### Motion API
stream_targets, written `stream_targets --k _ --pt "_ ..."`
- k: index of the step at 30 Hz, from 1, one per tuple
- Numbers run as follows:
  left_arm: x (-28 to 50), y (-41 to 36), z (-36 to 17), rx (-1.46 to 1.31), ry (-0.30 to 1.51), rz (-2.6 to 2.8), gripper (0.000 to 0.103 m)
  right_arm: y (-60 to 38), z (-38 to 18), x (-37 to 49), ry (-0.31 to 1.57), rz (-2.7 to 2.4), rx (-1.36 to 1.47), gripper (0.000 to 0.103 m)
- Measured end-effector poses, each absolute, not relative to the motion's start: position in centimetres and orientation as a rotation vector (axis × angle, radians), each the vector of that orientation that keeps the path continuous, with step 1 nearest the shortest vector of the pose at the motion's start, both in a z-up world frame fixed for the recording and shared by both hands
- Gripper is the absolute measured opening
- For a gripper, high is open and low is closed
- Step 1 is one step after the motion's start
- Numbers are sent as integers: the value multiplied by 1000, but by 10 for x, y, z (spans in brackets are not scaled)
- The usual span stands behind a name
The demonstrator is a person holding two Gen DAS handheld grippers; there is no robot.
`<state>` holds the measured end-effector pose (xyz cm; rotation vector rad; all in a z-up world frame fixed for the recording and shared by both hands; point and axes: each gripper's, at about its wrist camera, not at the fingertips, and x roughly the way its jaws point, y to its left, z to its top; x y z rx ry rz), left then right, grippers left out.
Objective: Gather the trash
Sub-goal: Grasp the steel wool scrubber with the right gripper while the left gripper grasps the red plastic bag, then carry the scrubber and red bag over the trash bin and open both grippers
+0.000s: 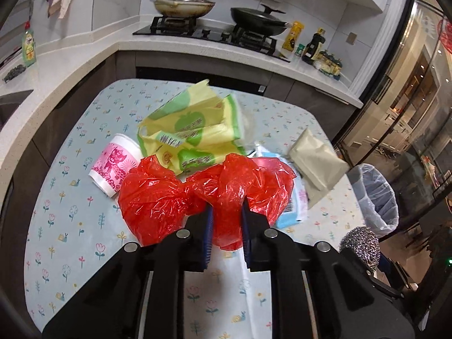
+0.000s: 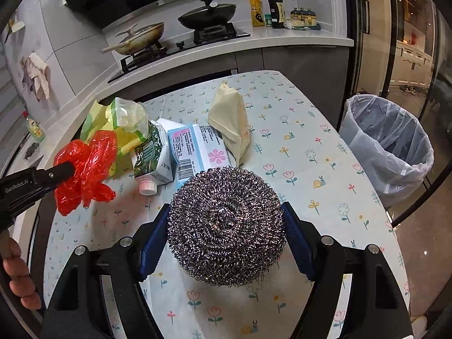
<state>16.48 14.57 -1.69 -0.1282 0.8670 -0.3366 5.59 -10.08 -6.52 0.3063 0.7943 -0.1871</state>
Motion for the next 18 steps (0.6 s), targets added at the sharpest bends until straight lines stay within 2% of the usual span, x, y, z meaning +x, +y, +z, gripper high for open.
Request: stream_targets --k 18 --pt "113 25 21 38 789 -518 17 -181 -28 5 648 -297 399 73"
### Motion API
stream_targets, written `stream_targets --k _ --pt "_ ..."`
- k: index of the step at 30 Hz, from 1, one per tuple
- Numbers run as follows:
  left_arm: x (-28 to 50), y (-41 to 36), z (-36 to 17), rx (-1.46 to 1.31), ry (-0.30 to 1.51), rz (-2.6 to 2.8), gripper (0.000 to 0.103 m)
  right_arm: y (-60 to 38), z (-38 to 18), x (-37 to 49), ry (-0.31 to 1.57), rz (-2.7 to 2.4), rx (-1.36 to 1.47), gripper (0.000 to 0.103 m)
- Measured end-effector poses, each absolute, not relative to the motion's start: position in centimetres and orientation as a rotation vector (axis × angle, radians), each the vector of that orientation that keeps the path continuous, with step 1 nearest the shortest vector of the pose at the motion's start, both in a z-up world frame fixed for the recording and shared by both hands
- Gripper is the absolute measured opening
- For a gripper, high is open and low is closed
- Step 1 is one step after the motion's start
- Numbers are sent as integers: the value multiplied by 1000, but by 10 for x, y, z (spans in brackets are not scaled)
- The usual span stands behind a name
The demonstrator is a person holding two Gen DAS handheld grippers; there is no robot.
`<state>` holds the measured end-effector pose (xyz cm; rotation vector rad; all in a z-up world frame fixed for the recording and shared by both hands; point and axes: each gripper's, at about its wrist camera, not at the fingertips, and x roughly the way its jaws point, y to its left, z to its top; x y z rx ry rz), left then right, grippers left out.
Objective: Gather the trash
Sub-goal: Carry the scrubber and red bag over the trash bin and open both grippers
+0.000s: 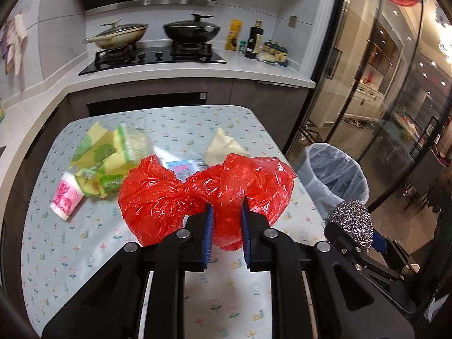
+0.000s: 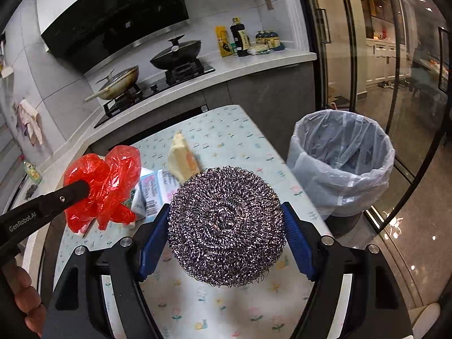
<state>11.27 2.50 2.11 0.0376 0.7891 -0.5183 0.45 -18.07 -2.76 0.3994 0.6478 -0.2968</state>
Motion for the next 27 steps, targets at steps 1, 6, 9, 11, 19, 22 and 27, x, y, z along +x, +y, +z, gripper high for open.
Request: stream_targets --k 1,6,9,11,19,22,27 --pt "110 17 22 45 787 -529 17 -187 -26 2 641 -304 405 73" --pt "99 -25 23 85 781 -576 17 -221 -23 -15 611 -345 434 73" --pt "93 -49 23 109 780 -602 17 -242 -23 -23 597 -373 453 73" --pt "90 -65 23 123 781 -619 17 -255 -24 -29 589 -395 465 73" --pt "81 -129 15 182 787 -687 17 -307 -29 -42 569 -474 512 73" --pt "80 -151 10 203 793 -708 17 -324 -32 -43 567 -497 521 73" --pt "85 -187 0 233 809 -739 17 -354 -38 -41 567 -531 537 73"
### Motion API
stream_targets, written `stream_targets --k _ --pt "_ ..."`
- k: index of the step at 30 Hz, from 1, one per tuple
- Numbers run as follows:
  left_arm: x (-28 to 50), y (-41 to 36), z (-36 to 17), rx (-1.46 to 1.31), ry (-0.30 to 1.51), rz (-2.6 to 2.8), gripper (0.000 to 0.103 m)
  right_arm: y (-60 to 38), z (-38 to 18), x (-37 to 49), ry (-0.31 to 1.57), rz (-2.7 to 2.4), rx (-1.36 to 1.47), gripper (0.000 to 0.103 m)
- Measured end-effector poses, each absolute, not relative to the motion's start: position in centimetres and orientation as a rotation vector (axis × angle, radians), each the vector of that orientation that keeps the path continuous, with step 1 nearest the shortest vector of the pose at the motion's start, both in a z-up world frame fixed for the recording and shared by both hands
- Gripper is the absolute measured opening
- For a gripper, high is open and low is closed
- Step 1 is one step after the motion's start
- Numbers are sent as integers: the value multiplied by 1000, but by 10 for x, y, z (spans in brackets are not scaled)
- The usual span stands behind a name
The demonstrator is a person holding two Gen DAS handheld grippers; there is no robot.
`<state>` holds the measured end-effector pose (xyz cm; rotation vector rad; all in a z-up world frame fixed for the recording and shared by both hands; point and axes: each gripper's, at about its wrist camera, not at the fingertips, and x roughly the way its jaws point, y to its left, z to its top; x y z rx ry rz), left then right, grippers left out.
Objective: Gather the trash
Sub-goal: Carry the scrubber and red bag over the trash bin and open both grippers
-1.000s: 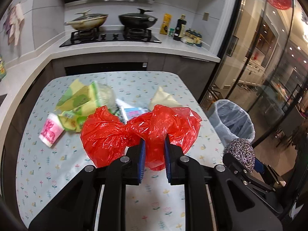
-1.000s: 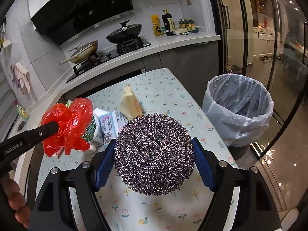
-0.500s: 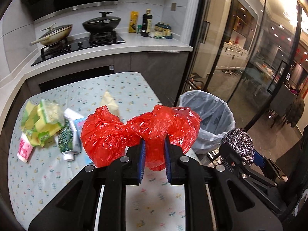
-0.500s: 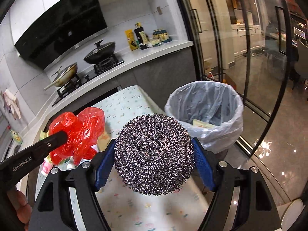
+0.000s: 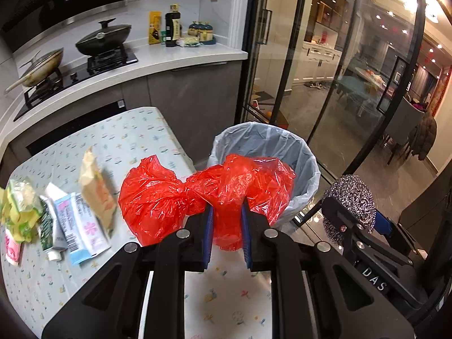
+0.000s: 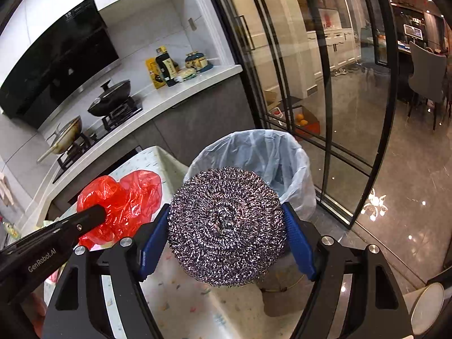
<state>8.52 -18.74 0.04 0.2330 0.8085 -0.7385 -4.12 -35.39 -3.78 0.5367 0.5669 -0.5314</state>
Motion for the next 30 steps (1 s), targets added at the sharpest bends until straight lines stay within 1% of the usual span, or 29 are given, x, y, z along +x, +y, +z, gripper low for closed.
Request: stream_targets --k 12,17,18,19,20,22,23,24,30 --pt "122 -277 -24 278 864 -832 17 -423 -55 -21 574 -629 578 73" --pt "138 -300 -31 264 887 -861 19 -439 -66 -11 590 -657 587 73" --pt "141 -303 -33 263 890 -864 22 -442 -68 -9 593 -660 589 73" --pt "144 -306 -34 260 894 -866 29 -444 -70 -5 598 -662 591 73" --pt "147 -308 -35 258 897 -866 34 -446 -71 -2 603 -662 594 73" --pt "152 -308 -37 242 898 -859 57 -448 -74 5 610 -659 594 73" --pt "155 -307 -37 230 896 -854 62 -449 -76 8 614 -658 592 73" --pt "157 -307 -37 222 896 -853 64 -450 -77 12 618 -656 590 73" --pt "168 -295 -33 208 878 -822 65 -451 -82 34 632 -639 579 74"
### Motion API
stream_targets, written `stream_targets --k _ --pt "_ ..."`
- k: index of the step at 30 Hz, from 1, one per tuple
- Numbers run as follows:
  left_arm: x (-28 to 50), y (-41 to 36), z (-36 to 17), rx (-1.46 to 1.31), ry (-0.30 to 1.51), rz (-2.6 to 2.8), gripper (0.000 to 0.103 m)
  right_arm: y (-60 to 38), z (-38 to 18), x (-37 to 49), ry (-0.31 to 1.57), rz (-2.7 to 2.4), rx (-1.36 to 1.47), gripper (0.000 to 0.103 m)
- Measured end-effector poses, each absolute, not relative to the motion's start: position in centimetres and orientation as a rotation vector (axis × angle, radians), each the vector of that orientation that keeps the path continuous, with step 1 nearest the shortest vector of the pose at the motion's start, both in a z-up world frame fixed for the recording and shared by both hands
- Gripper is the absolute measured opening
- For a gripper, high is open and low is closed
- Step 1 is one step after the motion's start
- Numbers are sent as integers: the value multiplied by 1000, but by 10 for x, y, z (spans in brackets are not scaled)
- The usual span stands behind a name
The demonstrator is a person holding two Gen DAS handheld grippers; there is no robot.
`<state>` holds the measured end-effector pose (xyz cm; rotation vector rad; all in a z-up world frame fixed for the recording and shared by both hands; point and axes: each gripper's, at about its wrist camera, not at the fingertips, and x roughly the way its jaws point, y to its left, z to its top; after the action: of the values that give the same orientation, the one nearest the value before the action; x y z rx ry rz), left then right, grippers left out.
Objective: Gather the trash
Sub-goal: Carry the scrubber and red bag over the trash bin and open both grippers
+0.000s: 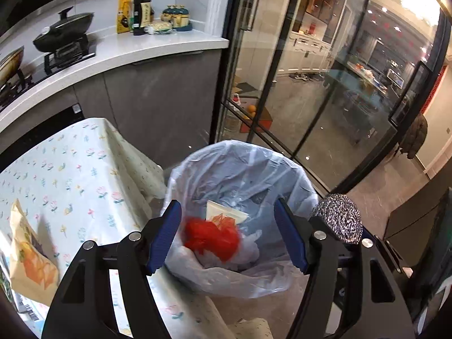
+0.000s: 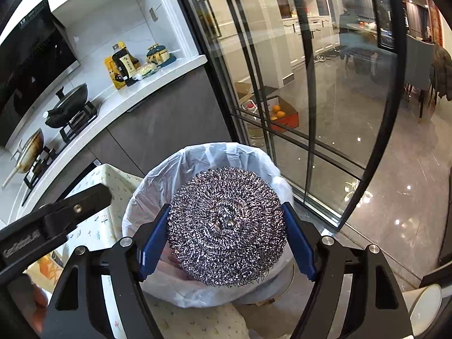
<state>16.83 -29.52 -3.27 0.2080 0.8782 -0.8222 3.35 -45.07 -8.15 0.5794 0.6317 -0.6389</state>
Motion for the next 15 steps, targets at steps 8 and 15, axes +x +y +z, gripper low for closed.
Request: stream_targets --k 8,15 --pt "186 -263 -24 164 864 -752 66 -443 -80 54 638 -612 577 76" --pt "191 -243 -20 149 861 -714 66 -432 -65 67 619 -601 522 80"
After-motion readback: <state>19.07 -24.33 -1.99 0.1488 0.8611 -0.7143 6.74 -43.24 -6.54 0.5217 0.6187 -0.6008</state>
